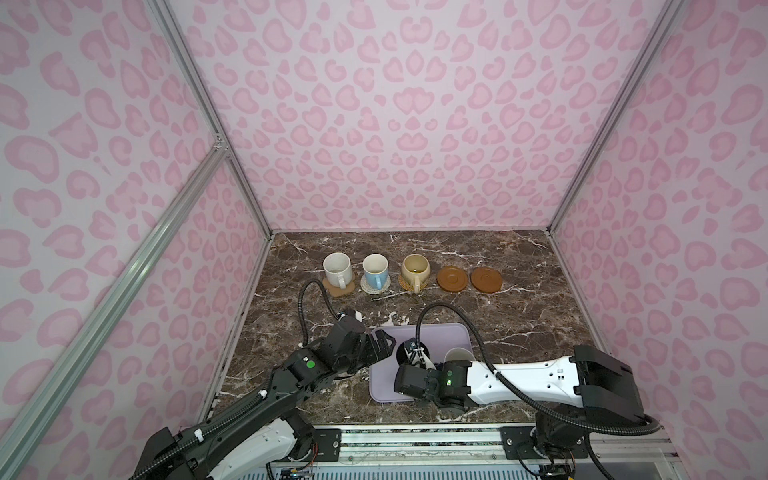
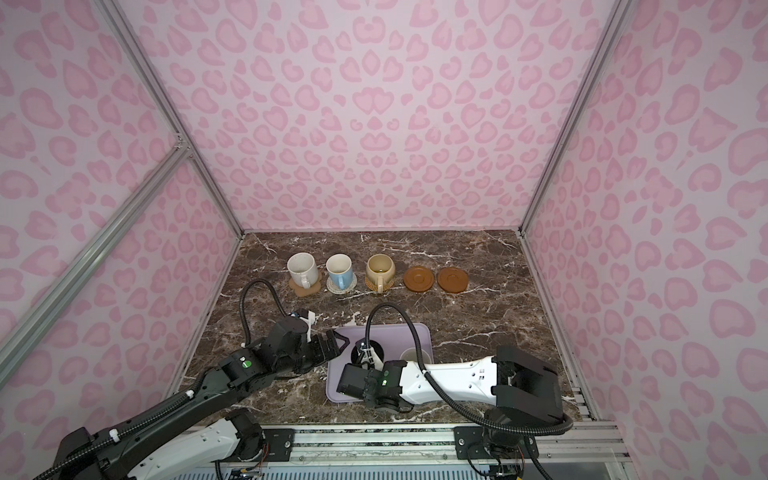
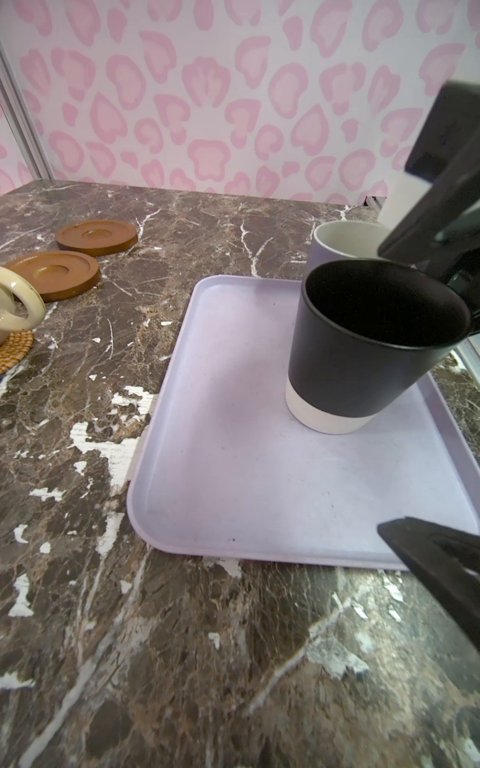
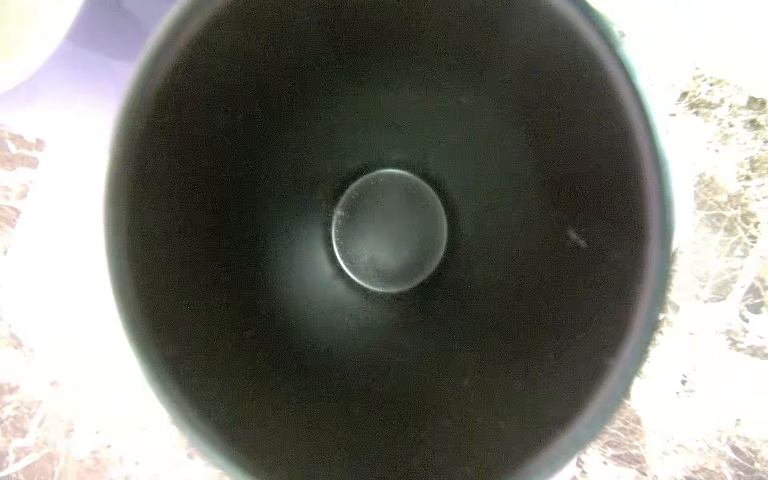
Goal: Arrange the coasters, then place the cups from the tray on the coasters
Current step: 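Lift the black mug with the right gripper toward the brown wooden coaster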
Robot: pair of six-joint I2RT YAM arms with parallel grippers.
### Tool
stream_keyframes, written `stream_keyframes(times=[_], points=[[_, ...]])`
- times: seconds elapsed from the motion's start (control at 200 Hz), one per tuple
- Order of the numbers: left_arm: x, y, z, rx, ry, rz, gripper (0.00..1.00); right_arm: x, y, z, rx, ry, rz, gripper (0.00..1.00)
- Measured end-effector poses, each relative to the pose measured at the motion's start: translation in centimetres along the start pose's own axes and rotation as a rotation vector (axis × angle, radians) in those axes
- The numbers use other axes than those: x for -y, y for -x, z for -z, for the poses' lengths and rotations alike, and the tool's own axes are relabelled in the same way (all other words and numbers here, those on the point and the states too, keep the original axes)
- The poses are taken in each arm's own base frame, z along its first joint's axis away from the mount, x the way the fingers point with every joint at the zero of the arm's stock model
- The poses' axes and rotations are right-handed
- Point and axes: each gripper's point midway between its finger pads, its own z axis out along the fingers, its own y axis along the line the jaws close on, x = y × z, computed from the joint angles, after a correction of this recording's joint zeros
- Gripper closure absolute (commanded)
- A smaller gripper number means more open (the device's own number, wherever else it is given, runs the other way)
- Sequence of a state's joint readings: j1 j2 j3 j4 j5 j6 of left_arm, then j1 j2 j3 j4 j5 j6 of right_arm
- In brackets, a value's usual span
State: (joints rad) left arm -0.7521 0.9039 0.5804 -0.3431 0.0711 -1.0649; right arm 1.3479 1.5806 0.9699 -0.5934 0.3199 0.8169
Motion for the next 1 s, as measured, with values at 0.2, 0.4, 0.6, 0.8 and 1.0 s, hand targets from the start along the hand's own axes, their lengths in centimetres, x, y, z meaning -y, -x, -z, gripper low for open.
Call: stream_keyframes(times=[0.2,0.4,0.6,0.8,1.0], points=[[0.6,0.4,0.6,0.022,-0.042,0.012,0.03,-0.3,0.5,0.8,0.011,0.021,0.005,1.00],[1.7,0.7,1.2,0.031,-0.085,0.011,0.03,0.1,1.5,1.5,0.045,0.014,0.005,1.00],[2.3,1.1,1.9,0.050,-0.113,0.006,0.03,1.0,2.6,2.1,0.063,0.008,-0.005,1.00],[3.8,1.8,2.5,0.071,-0.158,-0.013,0.03,1.6,4.4,3.0,0.099,0.020,-0.015,1.00],[6.1,3.2,4.1,0.113,-0.196,-0.050,0.03,3.4,6.5,3.8,0.147,-0.006,-0.012,1.00]])
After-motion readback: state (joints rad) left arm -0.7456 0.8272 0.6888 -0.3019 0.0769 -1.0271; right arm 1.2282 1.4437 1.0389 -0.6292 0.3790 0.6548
